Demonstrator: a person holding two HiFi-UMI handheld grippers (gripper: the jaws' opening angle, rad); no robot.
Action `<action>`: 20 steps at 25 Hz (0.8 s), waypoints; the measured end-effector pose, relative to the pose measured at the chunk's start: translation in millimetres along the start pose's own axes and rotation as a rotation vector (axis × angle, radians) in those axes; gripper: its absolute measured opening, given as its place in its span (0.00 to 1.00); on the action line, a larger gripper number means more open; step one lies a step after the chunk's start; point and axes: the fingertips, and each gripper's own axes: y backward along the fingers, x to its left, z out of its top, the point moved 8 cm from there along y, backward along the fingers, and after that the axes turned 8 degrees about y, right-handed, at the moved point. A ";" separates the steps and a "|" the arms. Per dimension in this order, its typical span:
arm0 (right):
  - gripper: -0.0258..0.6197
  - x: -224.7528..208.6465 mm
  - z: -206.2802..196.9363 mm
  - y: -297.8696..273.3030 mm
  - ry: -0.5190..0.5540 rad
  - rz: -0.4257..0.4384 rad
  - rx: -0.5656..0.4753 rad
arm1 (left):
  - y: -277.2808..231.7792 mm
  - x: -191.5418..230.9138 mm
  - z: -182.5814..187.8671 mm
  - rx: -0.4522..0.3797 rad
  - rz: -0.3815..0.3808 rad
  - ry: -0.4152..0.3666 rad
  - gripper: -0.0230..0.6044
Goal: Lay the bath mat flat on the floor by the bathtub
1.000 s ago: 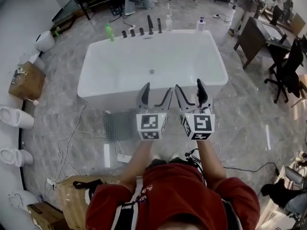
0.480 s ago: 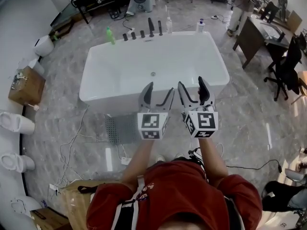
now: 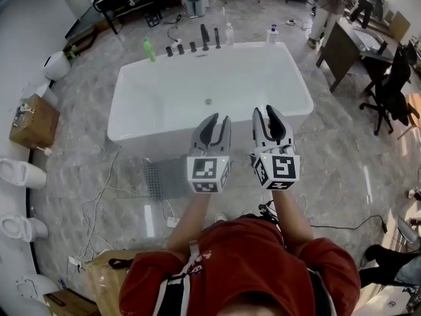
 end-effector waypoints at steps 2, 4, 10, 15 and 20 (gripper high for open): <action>0.14 -0.2 0.7 0.9 -0.030 -0.016 -0.006 | 1.9 0.5 0.4 -0.007 0.002 0.010 0.15; 0.09 1.4 0.6 1.1 -0.044 -0.021 0.001 | 3.9 1.4 -0.6 -0.004 0.014 0.005 0.10; 0.06 -0.2 -4.8 0.5 -0.018 -0.024 0.037 | 2.7 3.0 -0.8 -0.008 0.055 -0.011 0.06; 0.06 -4.8 -7.0 0.9 -0.012 -0.026 0.042 | 0.4 2.2 -1.7 -0.011 0.054 0.002 0.06; 0.06 -6.5 -5.5 2.8 -0.012 -0.026 0.041 | 2.5 -0.3 -1.3 -0.019 0.051 0.011 0.06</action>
